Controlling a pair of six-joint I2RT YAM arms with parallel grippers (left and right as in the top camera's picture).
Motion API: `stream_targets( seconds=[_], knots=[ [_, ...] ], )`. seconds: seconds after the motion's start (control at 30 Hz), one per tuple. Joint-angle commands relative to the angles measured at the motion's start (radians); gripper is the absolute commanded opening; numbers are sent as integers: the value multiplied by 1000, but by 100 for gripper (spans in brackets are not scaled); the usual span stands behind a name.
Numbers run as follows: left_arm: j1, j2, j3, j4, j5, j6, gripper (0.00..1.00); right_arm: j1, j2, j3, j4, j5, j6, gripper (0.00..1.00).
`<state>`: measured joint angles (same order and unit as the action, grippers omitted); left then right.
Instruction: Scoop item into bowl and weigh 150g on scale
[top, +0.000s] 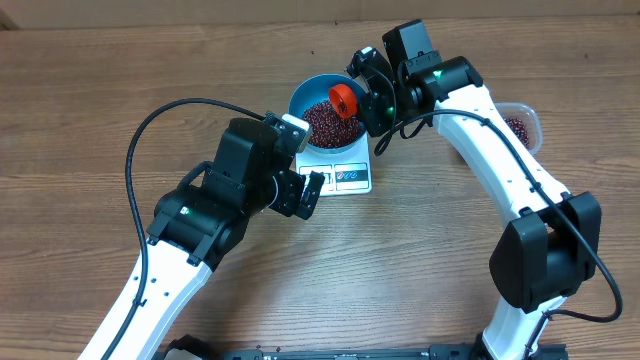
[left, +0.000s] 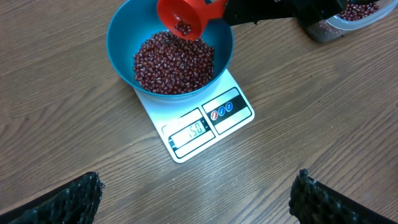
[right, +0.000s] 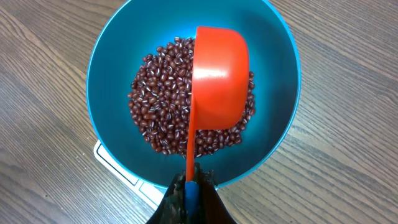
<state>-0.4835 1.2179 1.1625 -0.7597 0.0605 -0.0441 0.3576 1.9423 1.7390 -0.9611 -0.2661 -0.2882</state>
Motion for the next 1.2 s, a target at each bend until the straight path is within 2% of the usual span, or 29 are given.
stream_targets(
  seconds=[0.0,0.37,0.8,1.17],
  knots=[
    [5,5,-10,1,8,22,100,-6,-25,29,5,-31,14,3],
    [5,5,-10,1,8,22,100,-10,-25,30,-38,-62,113,4],
    [5,5,-10,1,8,22,99,-140,-33,30,-87,-346,136,3],
    [5,5,-10,1,8,22,100,-257,-119,30,-130,-315,135,3]
  ],
)
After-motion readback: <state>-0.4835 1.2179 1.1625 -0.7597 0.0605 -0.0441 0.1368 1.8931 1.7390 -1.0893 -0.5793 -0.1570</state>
